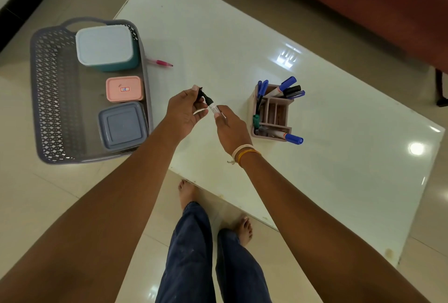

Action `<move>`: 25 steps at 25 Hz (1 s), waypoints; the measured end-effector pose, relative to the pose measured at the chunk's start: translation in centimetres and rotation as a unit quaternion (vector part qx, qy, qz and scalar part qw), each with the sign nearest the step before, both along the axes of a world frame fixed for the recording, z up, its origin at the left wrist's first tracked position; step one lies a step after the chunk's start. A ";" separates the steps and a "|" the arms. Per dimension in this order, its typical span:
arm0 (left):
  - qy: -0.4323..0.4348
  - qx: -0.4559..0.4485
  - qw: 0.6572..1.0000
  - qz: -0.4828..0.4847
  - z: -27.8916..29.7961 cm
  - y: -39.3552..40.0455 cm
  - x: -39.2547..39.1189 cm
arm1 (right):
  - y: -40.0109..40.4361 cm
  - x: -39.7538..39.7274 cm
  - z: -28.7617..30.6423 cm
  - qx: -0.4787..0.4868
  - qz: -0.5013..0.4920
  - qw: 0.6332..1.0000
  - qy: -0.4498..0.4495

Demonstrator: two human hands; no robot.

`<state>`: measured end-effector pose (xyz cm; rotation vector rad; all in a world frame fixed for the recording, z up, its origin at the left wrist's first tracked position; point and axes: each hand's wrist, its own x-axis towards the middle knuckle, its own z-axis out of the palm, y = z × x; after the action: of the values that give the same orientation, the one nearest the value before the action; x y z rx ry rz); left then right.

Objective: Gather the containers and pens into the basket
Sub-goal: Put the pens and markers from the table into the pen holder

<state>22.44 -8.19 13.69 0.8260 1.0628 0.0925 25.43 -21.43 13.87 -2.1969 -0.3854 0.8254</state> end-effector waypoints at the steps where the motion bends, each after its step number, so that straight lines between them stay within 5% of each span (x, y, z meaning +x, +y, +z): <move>1: -0.001 0.010 1.000 -0.009 0.1 0.0 0.0 | -0.1 0.0 0.1 -0.009 0.004 1.000 -0.004; 5: 0.032 0.145 0.978 -0.150 0.2 1.1 0.0 | -0.3 -0.1 0.7 -0.053 0.048 0.997 -0.042; 8: 0.078 0.308 0.891 -0.324 0.3 1.2 0.0 | -0.4 0.0 1.4 -0.092 0.078 0.989 -0.080; 9: 0.069 0.300 0.889 -0.340 0.6 0.9 -0.1 | -0.3 0.0 1.7 -0.099 0.067 0.990 -0.073; 13: -0.024 0.074 0.967 -0.242 1.4 -1.2 -0.2 | 0.0 0.3 2.2 -0.104 0.053 0.993 0.028; 16: -0.065 -0.004 0.959 -0.276 1.9 -2.5 0.2 | -0.6 0.9 2.7 0.000 -0.091 0.964 0.251; 18: -0.072 -0.044 0.950 -0.300 2.2 -3.1 0.3 | -1.4 1.2 3.0 0.036 -0.144 0.936 0.319; 21: -0.037 -0.055 0.956 -0.284 2.2 -4.2 0.0 | -2.8 0.9 3.3 0.073 -0.205 0.914 0.341; 25: 0.055 0.053 0.962 -0.263 1.8 -6.5 -1.1 | -4.9 0.7 3.2 0.179 -0.349 0.852 0.346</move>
<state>21.30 -14.68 15.51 1.1974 0.9146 -0.3528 26.12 -26.32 17.09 -1.3830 0.5535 0.9469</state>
